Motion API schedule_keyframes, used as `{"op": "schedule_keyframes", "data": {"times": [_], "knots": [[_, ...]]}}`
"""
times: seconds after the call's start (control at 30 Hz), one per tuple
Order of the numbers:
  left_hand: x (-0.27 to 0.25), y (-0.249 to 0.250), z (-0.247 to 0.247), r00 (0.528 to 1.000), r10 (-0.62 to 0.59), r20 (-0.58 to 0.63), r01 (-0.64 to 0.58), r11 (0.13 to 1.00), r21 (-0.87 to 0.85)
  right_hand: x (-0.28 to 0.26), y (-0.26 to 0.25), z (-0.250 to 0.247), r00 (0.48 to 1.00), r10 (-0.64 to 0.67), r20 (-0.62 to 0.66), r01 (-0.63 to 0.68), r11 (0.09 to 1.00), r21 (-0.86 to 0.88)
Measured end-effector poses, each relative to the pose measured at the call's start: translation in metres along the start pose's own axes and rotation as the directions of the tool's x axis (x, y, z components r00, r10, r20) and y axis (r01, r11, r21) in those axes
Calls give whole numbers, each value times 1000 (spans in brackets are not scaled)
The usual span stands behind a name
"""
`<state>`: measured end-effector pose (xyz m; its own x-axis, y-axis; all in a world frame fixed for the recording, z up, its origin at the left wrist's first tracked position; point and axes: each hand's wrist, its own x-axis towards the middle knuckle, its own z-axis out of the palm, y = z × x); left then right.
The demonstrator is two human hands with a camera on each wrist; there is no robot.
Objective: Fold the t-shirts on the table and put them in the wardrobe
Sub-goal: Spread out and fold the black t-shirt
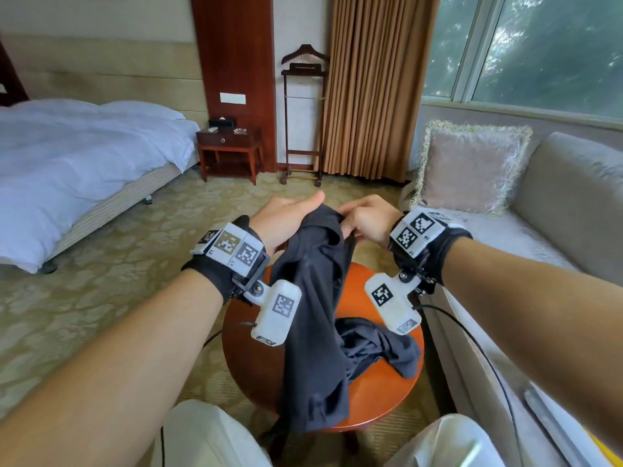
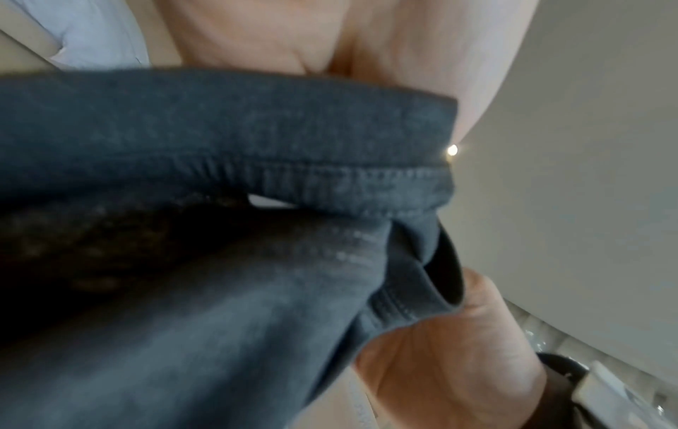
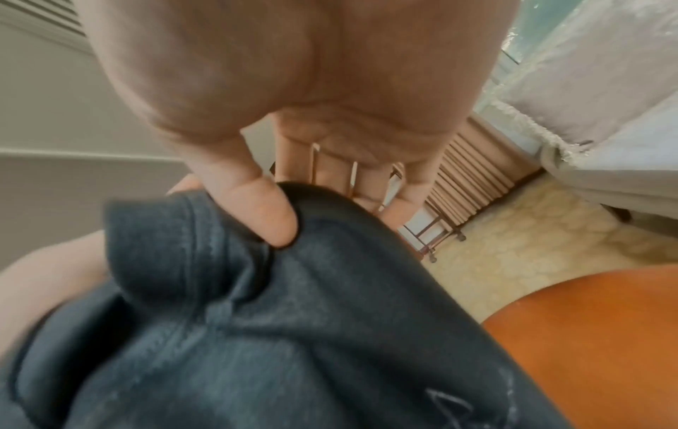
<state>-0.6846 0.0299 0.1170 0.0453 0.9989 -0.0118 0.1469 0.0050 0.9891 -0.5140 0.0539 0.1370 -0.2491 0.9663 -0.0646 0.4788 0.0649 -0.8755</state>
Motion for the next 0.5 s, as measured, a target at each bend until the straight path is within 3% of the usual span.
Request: {"op": "schedule_keyframes", "data": {"times": [0.13, 0.23, 0.3, 0.37, 0.43, 0.5], "knots": [[-9, -15, -4, 973, -89, 213, 122, 982, -144, -5, 1, -8, 966, 54, -254, -6, 983, 186], [-17, -31, -5, 948, -147, 282, 96, 978, 187, -5, -1, -14, 960, 73, -269, 5, 960, 280], [-15, -40, -6, 955, -176, 238, 36, 867, 498, -5, -2, -19, 959, 108, -262, -10, 937, 350], [-13, -50, -10, 968, -170, 182, 3, 741, 672, -7, -7, -26, 955, 138, -264, -23, 918, 396], [-12, -58, -15, 985, -145, 93, 44, 735, 676, -13, -13, -32, 935, 194, -298, -58, 910, 410], [-13, -61, -22, 993, -113, -39, 116, 814, 569, -17, -12, -40, 906, 262, -332, -122, 914, 386]]}}
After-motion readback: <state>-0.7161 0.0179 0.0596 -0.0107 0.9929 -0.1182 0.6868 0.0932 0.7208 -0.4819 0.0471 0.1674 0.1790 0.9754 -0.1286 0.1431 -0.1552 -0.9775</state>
